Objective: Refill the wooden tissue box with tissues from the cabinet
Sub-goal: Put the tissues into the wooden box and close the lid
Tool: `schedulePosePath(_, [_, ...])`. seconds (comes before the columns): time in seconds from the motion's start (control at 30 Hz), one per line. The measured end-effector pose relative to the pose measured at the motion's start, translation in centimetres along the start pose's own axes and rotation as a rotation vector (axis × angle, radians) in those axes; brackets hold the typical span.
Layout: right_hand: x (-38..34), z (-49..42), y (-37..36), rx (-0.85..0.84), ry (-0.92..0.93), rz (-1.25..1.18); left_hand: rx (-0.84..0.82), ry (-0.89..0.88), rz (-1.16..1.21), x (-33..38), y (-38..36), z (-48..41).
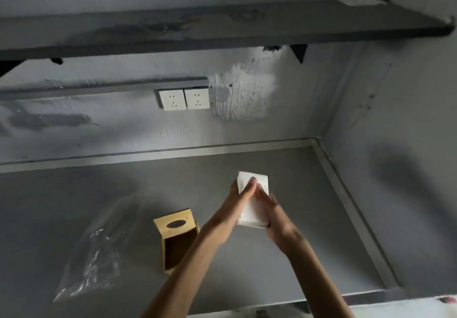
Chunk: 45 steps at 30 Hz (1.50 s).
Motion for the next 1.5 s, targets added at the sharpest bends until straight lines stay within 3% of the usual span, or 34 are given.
schedulePosePath(0.13, [-2.8,0.5,2.5,-0.053,0.07,0.01,-0.274,-0.088,-0.251,3.8,0.5,-1.6])
schedulePosePath(0.27, [-1.0,-0.6,6.3,-0.121,-0.065,-0.008,-0.422,0.155,-0.468,2.5,1.5,-5.5])
schedulePosePath(0.33, [2.4,-1.9,7.7,-0.042,-0.129,-0.069,-0.344,0.276,-0.467,-0.1,1.8,-7.9])
schedulePosePath(0.47, [10.1,-4.3,9.0,0.224,-0.198,-0.288,0.086,0.369,-0.08,-8.6,3.4,-11.5])
schedulePosePath(0.53, [13.0,-4.8,9.0,0.317,-0.237,-0.285,0.152,0.445,-0.006,-12.9,2.9,-11.3])
schedulePosePath(0.63, [17.1,-5.3,9.0,0.448,-0.306,-0.173,0.171,0.416,-0.06,-18.9,2.0,-11.3])
schedulePosePath(0.73, [18.4,-5.4,9.1,0.564,-0.371,0.235,0.173,0.361,-0.205,-23.4,1.7,-11.8])
schedulePosePath(0.83, [17.7,-5.8,9.4,0.536,-0.369,0.659,0.232,0.306,-0.286,-21.7,1.1,-10.8])
schedulePosePath(0.9, [16.9,-6.3,9.8,0.511,-0.297,0.748,0.259,0.301,-0.296,-21.4,0.8,-10.8])
schedulePosePath(1.03, [16.2,-7.4,11.2,0.463,-0.254,0.728,0.26,0.336,-0.289,-21.5,0.8,-11.2])
schedulePosePath(1.2, [16.3,-7.7,13.0,0.364,-0.35,0.56,0.273,0.404,-0.428,-24.4,2.3,-13.5])
schedulePosePath(1.33, [16.2,-6.0,13.4,0.298,-0.289,0.522,0.299,0.392,-0.481,-20.7,1.6,-10.5])
schedulePosePath(1.5, [18.1,-4.0,13.1,0.316,-0.123,0.604,0.222,0.26,-0.466,-22.2,1.3,-8.7])
Point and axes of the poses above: each hand's wrist, its own z-axis away from the middle knuckle, its own y-axis out of the back of the hand, x = y × z, the point moved 2 cm from there along -z, towards the middle knuckle
